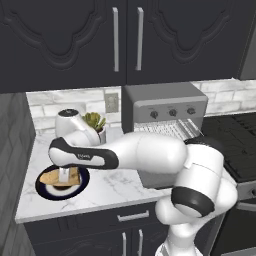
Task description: Pull the toaster oven rack outwards. Pick up the baguette from the plate and place it on the toaster oven rack. Close the toaster oven door fully and set the temperature to the lowest setting.
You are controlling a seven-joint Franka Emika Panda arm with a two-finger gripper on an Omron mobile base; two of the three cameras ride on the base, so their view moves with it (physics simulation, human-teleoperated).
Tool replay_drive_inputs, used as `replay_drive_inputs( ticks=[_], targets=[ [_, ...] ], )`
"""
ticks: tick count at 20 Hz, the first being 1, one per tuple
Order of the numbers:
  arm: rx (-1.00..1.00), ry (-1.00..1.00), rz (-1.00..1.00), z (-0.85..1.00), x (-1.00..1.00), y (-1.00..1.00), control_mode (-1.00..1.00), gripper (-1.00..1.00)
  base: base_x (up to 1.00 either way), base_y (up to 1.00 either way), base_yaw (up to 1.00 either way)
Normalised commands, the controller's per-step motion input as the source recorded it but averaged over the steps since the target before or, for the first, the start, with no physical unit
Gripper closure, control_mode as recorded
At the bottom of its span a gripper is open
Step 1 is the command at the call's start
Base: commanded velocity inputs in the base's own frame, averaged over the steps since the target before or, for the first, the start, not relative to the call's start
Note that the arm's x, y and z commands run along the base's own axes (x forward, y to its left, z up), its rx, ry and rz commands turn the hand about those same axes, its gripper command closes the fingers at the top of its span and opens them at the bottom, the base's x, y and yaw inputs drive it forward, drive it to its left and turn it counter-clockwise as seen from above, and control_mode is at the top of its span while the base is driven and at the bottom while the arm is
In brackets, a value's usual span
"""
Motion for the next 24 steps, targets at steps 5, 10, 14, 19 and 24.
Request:
replay_drive_inputs(
  ticks=[5, 10, 14, 19, 24],
  targets=[
    [0.0, 0.0, 0.0, -0.23, 0.1, 0.0, -1.0, -1.0, 0.0, 0.0, 0.0],
    [0.0, 0.0, 0.01, -0.25, 0.17, 0.0, -1.0, -1.0, 0.0, 0.0, 0.0],
    [0.0, 0.0, 0.0, -0.21, 0.24, 0.0, -1.0, -1.0, 0.0, 0.0, 0.0],
    [0.0, 0.0, 0.01, -0.14, 0.29, 0.02, -1.0, -1.0, 0.0, 0.0, 0.0],
    [-0.03, 0.0, 0.0, -0.06, 0.31, 0.29, -1.0, -1.0, 0.0, 0.0, 0.0]
  ],
)
